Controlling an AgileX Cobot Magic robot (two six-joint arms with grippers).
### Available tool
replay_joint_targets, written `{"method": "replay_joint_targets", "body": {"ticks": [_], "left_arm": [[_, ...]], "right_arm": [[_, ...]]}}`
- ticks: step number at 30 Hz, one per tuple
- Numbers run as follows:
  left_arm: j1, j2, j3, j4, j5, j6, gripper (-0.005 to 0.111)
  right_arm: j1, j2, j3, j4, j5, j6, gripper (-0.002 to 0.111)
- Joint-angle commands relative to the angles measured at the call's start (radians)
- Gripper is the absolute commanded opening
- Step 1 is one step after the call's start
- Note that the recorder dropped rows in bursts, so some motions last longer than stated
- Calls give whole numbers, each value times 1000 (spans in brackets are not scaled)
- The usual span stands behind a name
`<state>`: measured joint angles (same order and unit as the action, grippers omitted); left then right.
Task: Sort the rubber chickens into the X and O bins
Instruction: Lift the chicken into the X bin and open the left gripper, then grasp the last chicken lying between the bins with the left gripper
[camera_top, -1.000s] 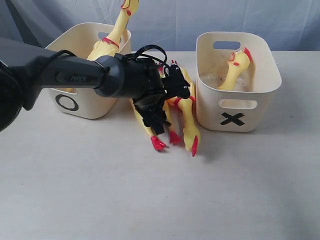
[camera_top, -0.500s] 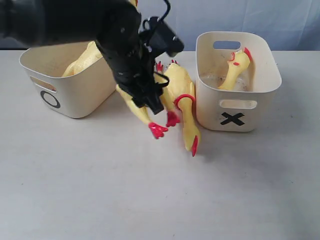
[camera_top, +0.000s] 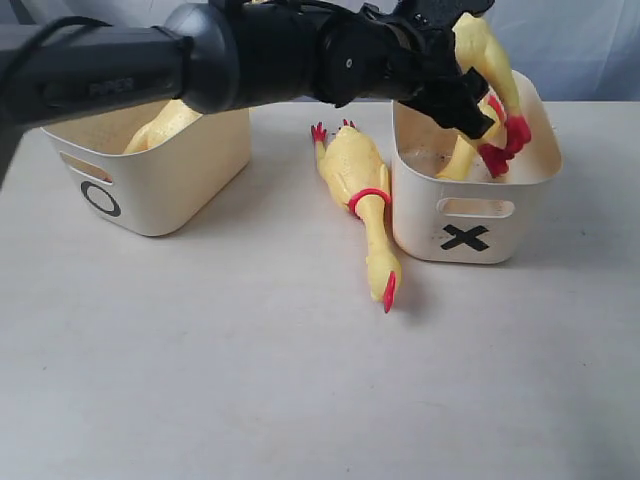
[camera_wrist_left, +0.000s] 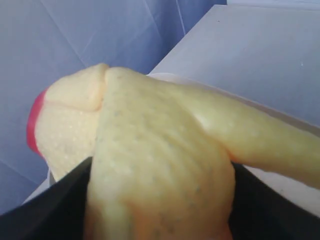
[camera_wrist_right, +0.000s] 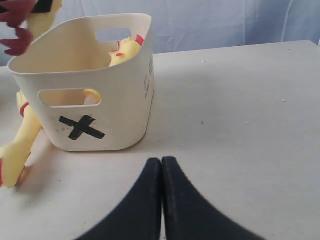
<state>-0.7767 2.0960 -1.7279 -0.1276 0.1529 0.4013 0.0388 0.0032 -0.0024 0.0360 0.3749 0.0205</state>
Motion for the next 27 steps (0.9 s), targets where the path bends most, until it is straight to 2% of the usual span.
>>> {"method": "replay_joint_targets", "body": {"ticks": [1, 2, 5, 6, 8, 12, 18, 20, 22, 23, 25, 27], "left_arm": [[28, 88, -158, -81, 86, -6, 15], [29, 103, -185, -66, 128, -4, 26], [37, 107, -197, -66, 146, -4, 48], [37, 99, -197, -66, 146, -4, 63], [37, 86, -197, -66, 171, -4, 70], [37, 57, -197, 34, 258, -2, 70], [37, 52, -197, -84, 235, -2, 74], [37, 29, -197, -66, 262, -2, 74], [45, -10, -197, 23, 297, -56, 69], [59, -34, -197, 99, 310, -121, 62], [91, -49, -197, 159, 334, -185, 54], [125, -37, -197, 217, 485, -119, 47]], "right_arm": [[3, -3, 2, 0, -13, 0, 0], [3, -3, 2, 0, -13, 0, 0], [3, -3, 2, 0, -10, 0, 0], [3, -3, 2, 0, -10, 0, 0], [3, -3, 2, 0, -10, 0, 0], [3, -3, 2, 0, -10, 0, 0], [3, -3, 2, 0, -10, 0, 0], [3, -3, 2, -4, -13, 0, 0], [3, -3, 2, -4, -13, 0, 0], [3, -3, 2, -4, -13, 0, 0], [3, -3, 2, -4, -13, 0, 0], [3, -3, 2, -4, -13, 0, 0]]}}
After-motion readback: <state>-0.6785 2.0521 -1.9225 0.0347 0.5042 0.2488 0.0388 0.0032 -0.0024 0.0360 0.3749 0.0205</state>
